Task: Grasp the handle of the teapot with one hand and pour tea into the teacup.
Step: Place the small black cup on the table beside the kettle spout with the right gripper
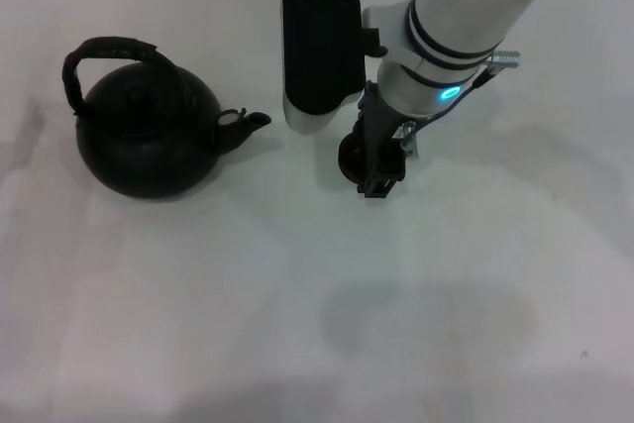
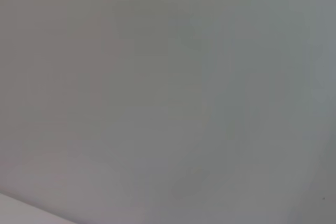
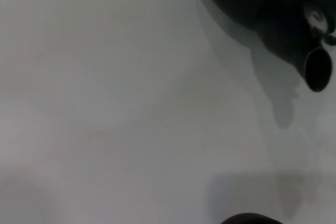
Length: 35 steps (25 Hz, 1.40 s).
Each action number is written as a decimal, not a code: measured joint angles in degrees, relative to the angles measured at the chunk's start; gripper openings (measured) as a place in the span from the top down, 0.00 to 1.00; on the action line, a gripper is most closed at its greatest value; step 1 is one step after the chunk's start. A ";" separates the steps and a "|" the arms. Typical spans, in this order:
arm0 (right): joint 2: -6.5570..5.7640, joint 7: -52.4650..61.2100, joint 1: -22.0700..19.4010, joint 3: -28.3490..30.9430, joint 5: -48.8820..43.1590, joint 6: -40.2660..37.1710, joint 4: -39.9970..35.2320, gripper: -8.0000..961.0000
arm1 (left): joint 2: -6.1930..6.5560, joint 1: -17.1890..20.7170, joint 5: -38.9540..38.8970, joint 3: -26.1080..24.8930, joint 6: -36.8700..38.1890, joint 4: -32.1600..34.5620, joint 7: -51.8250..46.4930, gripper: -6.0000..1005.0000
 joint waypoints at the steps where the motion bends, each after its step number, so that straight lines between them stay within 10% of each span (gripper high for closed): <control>1: 0.00 0.00 -0.07 -0.55 0.07 0.31 0.12 0.19 | 0.00 -0.13 0.00 0.00 -0.04 0.00 0.00 0.12; 35: 0.00 -0.25 0.54 -6.58 2.38 2.31 0.94 0.13 | 0.38 -1.29 -1.32 -0.09 -0.37 0.80 1.05 0.12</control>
